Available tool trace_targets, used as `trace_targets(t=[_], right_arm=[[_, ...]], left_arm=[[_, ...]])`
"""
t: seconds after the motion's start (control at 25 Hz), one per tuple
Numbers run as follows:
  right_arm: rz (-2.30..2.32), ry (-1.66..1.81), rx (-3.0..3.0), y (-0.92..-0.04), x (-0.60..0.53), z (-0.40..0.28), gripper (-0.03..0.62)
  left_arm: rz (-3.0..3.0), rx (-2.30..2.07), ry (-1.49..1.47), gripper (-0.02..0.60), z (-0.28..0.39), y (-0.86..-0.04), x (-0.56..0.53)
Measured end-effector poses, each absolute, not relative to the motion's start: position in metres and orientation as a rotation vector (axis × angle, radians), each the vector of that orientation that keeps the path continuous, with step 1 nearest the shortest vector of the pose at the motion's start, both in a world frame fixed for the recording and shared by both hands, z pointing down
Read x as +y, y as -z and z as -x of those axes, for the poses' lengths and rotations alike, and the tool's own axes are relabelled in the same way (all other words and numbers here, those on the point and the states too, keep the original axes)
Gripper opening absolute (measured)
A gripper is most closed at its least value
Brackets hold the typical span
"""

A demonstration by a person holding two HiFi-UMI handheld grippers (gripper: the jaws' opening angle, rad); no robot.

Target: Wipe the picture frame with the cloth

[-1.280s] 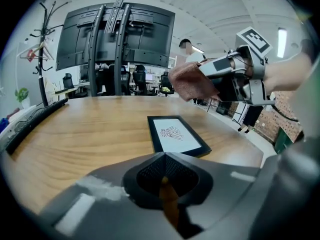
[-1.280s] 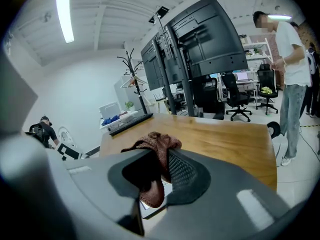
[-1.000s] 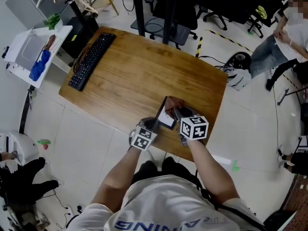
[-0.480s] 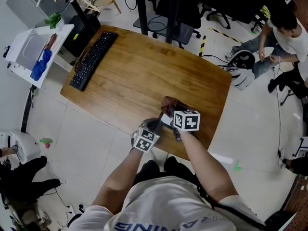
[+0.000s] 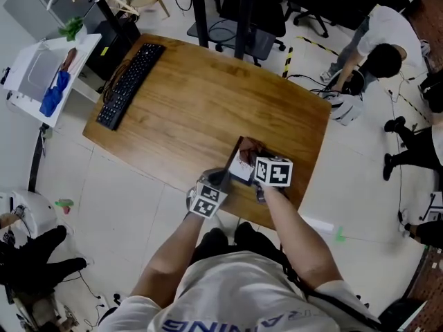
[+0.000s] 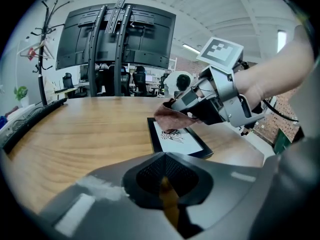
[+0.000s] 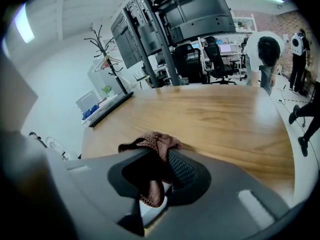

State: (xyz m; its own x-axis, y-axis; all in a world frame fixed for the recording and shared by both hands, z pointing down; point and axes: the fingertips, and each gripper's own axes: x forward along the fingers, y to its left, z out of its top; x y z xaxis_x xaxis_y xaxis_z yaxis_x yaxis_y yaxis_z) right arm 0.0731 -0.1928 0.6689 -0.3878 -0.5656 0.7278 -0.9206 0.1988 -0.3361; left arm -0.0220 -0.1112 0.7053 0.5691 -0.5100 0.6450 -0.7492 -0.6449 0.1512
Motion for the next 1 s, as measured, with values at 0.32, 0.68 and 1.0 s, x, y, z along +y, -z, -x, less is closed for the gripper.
trace_targets(t=[0.32,0.68,1.0], right_arm=[[-1.436,-1.07,-2.004,-0.668,-0.181,-0.106,0.084],[-1.5,-1.068,-1.986,-0.664,-0.17,-0.132,0.084],[-1.576,-1.076,-1.977,-0.656,-0.163,-0.148,0.084]], left_arm=[[-2.414,-1.03,-0.795,0.005,0.023,-0.697,-0.115],[-2.412,-1.024,-0.799,0.005,0.023,-0.696,-0.114],[-2.416,-1.028,-0.78,0.006,0.023,-0.7,-0.115]])
